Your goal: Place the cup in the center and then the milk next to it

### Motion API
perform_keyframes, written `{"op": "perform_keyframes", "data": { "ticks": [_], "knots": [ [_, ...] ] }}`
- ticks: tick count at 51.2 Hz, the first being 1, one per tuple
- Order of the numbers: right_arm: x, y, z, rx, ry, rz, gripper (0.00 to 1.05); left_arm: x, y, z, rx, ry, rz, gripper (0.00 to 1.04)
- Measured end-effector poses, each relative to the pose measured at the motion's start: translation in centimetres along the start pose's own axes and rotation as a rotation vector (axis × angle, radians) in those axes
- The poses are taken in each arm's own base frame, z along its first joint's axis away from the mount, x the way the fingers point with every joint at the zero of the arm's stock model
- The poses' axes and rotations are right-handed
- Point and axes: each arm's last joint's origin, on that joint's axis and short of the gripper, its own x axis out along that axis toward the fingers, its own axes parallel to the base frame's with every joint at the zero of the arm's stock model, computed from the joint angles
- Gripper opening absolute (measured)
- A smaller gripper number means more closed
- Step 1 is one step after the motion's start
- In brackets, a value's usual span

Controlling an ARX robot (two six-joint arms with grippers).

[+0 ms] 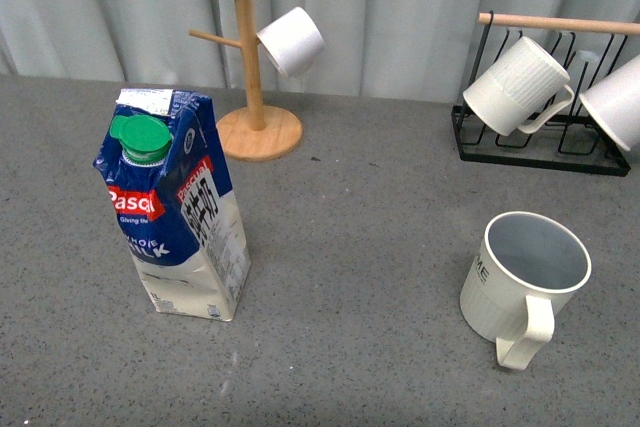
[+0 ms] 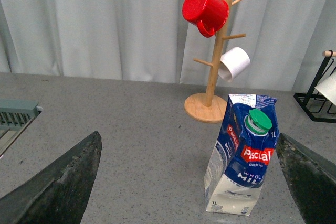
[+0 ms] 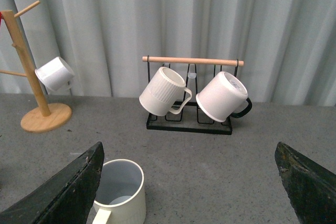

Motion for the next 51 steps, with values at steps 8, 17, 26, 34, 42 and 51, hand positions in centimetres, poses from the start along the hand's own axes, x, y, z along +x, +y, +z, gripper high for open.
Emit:
{"op": "perform_keyframes", "data": {
  "ticks": [8,17,26,34,42,51],
  "knots": [
    [0.0,0.0,0.0,0.0,0.0,0.0,0.95,0.0,0.0,0.0,0.0,0.0,0.0,0.98],
    [0.0,0.0,0.0,0.0,0.0,0.0,0.95,0.0,0.0,0.0,0.0,0.0,0.0,0.98],
    [0.0,0.0,0.0,0.0,0.0,0.0,0.95,0.0,0.0,0.0,0.0,0.0,0.0,0.98],
    [0.0,0.0,0.0,0.0,0.0,0.0,0.95,0.0,0.0,0.0,0.0,0.0,0.0,0.98],
    [0.0,0.0,0.0,0.0,0.0,0.0,0.95,0.0,0.0,0.0,0.0,0.0,0.0,0.98],
    [0.0,0.0,0.0,0.0,0.0,0.0,0.95,0.0,0.0,0.0,0.0,0.0,0.0,0.98]
  ]
}}
